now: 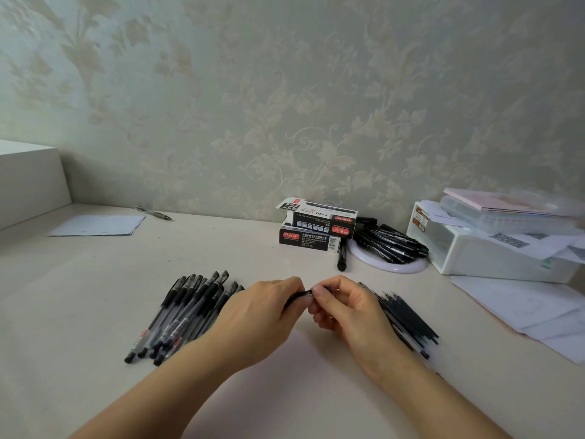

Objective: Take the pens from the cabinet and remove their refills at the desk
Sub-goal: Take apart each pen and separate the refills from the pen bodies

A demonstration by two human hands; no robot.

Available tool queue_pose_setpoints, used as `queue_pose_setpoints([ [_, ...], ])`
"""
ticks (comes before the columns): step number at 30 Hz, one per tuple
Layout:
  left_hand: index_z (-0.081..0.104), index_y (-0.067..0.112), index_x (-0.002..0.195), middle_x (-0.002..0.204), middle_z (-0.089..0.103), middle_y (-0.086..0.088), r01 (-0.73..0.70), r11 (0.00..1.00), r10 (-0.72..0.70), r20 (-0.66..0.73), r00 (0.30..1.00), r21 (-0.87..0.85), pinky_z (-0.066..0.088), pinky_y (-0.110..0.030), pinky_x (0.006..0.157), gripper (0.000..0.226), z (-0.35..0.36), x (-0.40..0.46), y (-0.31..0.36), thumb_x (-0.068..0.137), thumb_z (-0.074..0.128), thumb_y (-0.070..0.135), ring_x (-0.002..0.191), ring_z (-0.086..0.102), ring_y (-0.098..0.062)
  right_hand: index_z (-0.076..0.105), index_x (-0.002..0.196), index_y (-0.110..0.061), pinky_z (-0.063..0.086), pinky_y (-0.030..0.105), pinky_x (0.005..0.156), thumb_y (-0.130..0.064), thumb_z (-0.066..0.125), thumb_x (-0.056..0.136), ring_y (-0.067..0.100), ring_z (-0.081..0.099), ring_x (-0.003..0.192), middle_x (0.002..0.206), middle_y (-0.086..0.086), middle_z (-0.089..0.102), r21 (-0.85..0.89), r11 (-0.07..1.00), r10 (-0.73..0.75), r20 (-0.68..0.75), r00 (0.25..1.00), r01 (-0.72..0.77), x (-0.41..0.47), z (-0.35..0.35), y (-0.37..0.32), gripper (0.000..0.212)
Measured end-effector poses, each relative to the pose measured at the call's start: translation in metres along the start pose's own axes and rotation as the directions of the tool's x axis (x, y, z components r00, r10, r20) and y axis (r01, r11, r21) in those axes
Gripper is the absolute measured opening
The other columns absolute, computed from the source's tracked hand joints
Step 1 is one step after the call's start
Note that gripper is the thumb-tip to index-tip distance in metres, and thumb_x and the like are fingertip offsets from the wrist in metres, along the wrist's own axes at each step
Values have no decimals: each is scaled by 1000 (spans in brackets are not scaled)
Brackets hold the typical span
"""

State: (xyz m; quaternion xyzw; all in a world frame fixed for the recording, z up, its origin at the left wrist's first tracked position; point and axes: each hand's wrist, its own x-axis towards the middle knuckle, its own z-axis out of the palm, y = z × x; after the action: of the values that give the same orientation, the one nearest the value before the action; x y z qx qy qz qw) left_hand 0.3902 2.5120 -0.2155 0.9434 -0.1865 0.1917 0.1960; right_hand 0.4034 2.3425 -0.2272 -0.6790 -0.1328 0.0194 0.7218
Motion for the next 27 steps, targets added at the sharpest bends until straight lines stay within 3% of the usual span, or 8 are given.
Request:
queue_pose_setpoints([
  [4, 34, 26, 74, 52, 40, 6, 13, 980, -3, -50, 999, 201, 18, -27, 43, 43, 2, 3, 0, 91, 21, 63, 48, 36, -14, 64, 88, -5, 47, 19, 60, -14, 59, 96, 10, 57, 63, 68, 3, 65, 37, 999, -16, -3, 1000, 16, 1, 3, 4, 13],
  [10, 33, 17, 61, 47, 41, 0, 107, 954, -77, -119, 990, 280, 21, -27, 42, 73, 6, 10, -5, 76, 4, 82, 47, 42, -17, 62, 85, -7, 46, 18, 60, -13, 58, 96, 8, 53, 61, 66, 2, 61, 120, 992, -36, -102, 994, 48, 0, 4, 7, 13],
  [17, 32, 26, 79, 50, 42, 4, 127, 974, -94, -175, 980, 186, 19, -29, 42, 42, 5, 10, -7, 93, 18, 63, 49, 43, -18, 61, 95, -4, 52, 22, 66, -7, 58, 96, 12, 62, 68, 80, 11, 68, 219, 976, 74, -307, 949, -5, 9, 1, 11, 4],
  [18, 31, 27, 82, 51, 42, 5, 120, 981, -92, -181, 979, 154, 20, -30, 43, 35, 4, 9, -8, 95, 21, 58, 50, 45, -19, 60, 95, -4, 55, 23, 68, -5, 59, 95, 13, 65, 70, 83, 13, 69, 132, 991, 52, -306, 951, -12, 10, 3, 11, 1],
  [20, 28, 27, 87, 56, 44, 6, 99, 991, -83, -170, 982, 90, 24, -34, 47, 25, 3, 9, -8, 97, 26, 50, 59, 52, -23, 59, 92, -9, 56, 26, 73, -7, 64, 92, 13, 69, 73, 85, 7, 70, -242, 970, -73, -248, 966, 11, 10, 4, 13, 5],
  [22, 28, 28, 89, 67, 49, 7, 76, 996, -68, -145, 987, 51, 30, -35, 51, 20, 3, 8, -8, 99, 28, 44, 65, 51, -23, 59, 88, -15, 52, 22, 74, -11, 66, 90, 6, 65, 74, 81, -5, 69, -581, 810, -187, -125, 974, 81, 8, 3, 13, 9],
  [24, 30, 27, 91, 76, 49, 11, 46, 998, -39, -129, 991, 52, 32, -34, 53, 18, 5, 8, -8, 100, 32, 42, 68, 43, -18, 59, 87, -17, 50, 21, 73, -11, 66, 89, 4, 62, 76, 80, -9, 67, -691, 711, -245, -74, 967, 128, 7, 0, 14, 10],
  [27, 35, 26, 92, 85, 50, 12, 17, 998, -10, -112, 994, 65, 31, -31, 56, 17, 7, 8, -7, 100, 38, 41, 73, 38, -13, 57, 86, -16, 50, 32, 74, -8, 62, 87, 12, 59, 79, 82, -6, 64, -798, 575, -307, -3, 952, 183, 8, 0, 15, 9],
])
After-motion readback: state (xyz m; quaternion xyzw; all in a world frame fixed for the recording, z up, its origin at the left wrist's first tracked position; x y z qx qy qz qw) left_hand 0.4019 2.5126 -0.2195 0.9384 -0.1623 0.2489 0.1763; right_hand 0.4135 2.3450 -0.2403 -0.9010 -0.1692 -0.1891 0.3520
